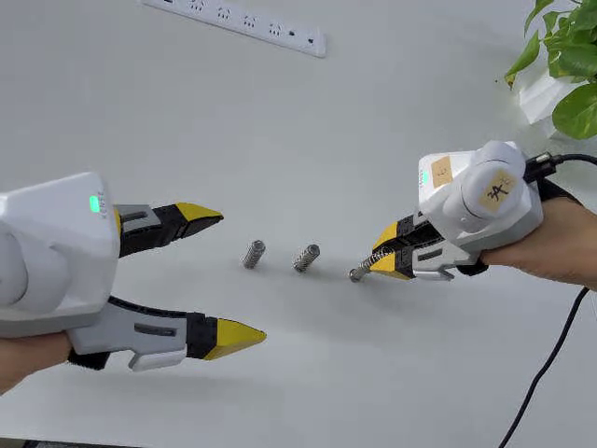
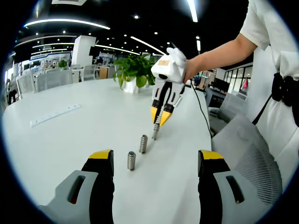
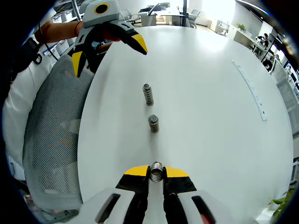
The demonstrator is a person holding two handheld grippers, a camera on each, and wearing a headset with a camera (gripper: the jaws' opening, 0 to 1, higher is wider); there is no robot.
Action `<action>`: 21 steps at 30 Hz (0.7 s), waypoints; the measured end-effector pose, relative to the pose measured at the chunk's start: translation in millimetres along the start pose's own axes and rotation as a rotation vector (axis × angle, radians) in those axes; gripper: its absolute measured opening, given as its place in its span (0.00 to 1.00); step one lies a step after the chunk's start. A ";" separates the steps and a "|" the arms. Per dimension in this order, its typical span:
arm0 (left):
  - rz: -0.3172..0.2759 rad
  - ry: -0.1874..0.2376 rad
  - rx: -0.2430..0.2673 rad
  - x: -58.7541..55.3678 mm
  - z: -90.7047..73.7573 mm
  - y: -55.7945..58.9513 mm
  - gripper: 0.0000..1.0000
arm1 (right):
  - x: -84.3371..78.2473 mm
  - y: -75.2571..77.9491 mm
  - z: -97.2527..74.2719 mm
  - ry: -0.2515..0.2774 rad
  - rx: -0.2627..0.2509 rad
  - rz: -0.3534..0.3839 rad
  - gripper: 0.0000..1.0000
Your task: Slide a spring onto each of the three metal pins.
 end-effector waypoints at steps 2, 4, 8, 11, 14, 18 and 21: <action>-0.001 -0.001 0.000 -0.4 0.0 -0.1 0.72 | -0.4 0.5 1.2 0.002 -0.002 0.001 0.07; -0.001 0.000 0.000 -0.3 0.0 -0.3 0.72 | -0.9 0.5 2.7 0.004 -0.001 0.002 0.07; -0.002 0.000 0.002 -0.7 0.3 -0.8 0.72 | -1.3 -0.2 5.4 0.005 0.000 0.003 0.07; -0.003 0.001 0.001 -0.7 0.5 -0.5 0.72 | -1.6 -0.2 7.2 0.006 -0.003 0.001 0.08; -0.007 0.002 0.003 -1.2 0.4 -0.5 0.72 | -1.9 0.2 9.8 0.009 -0.006 0.005 0.07; -0.010 0.002 0.004 -1.9 0.0 -0.7 0.71 | -3.0 -0.8 13.9 0.008 -0.005 0.005 0.08; -0.012 0.001 0.005 -2.3 -0.2 -0.8 0.71 | -3.7 -0.7 16.6 0.010 -0.007 0.007 0.08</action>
Point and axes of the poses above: the centre of the closed fingertips' face, and the gripper's own axes: z roughly forward along the fingers, y roughly to its right, x roughly out of its top, the point moved 6 cm from there along -z, roughly backward along the fingers, and after that the axes turned 12 degrees about -y, right-handed, at the moved point
